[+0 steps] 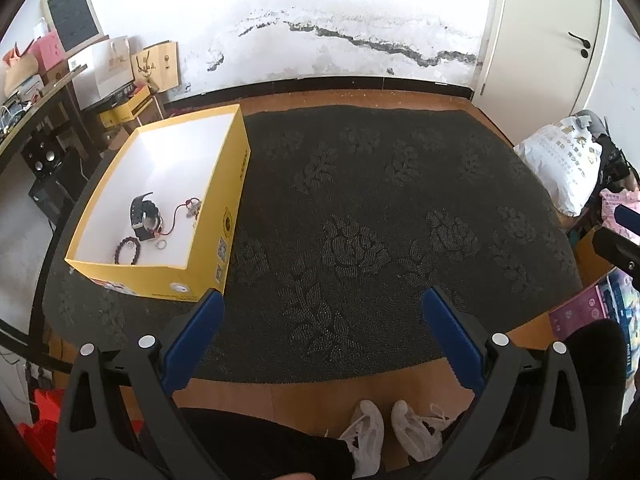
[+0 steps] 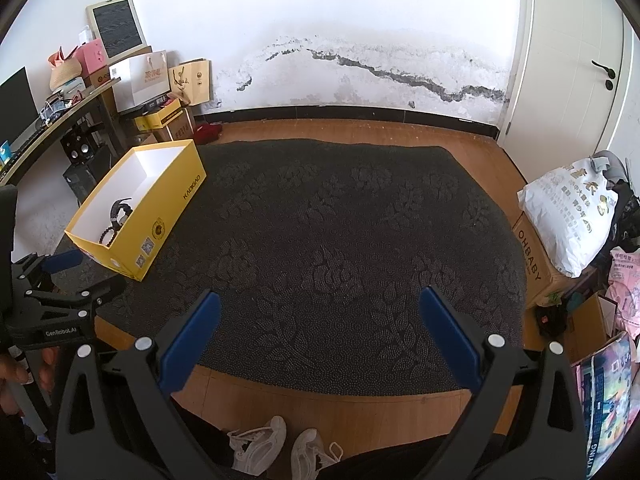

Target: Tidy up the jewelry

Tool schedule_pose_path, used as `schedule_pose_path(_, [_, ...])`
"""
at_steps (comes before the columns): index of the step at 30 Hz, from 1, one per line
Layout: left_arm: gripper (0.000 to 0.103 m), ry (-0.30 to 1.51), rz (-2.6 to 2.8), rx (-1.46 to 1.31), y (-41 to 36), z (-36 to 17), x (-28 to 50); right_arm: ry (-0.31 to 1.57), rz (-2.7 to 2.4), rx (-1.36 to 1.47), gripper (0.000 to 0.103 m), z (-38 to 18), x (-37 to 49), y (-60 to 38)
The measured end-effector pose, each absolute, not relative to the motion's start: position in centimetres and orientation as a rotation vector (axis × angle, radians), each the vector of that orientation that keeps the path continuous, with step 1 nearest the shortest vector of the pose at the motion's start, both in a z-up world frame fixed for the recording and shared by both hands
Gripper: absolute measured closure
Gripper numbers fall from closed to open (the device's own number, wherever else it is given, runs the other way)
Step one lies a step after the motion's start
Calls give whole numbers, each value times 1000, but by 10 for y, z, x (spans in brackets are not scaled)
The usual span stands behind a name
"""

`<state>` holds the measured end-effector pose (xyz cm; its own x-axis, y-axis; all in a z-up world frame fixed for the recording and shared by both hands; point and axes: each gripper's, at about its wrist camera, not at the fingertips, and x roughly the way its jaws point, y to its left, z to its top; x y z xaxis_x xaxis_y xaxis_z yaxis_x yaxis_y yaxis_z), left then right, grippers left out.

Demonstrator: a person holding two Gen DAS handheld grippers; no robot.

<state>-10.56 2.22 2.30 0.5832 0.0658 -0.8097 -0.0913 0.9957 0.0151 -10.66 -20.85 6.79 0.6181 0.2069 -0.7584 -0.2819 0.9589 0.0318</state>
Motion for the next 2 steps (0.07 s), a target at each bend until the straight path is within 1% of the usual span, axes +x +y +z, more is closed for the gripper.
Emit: schedule_pose_path(2, [6,949,95,-30,23,20,-104,867,283,-85,7,65,-104,-211])
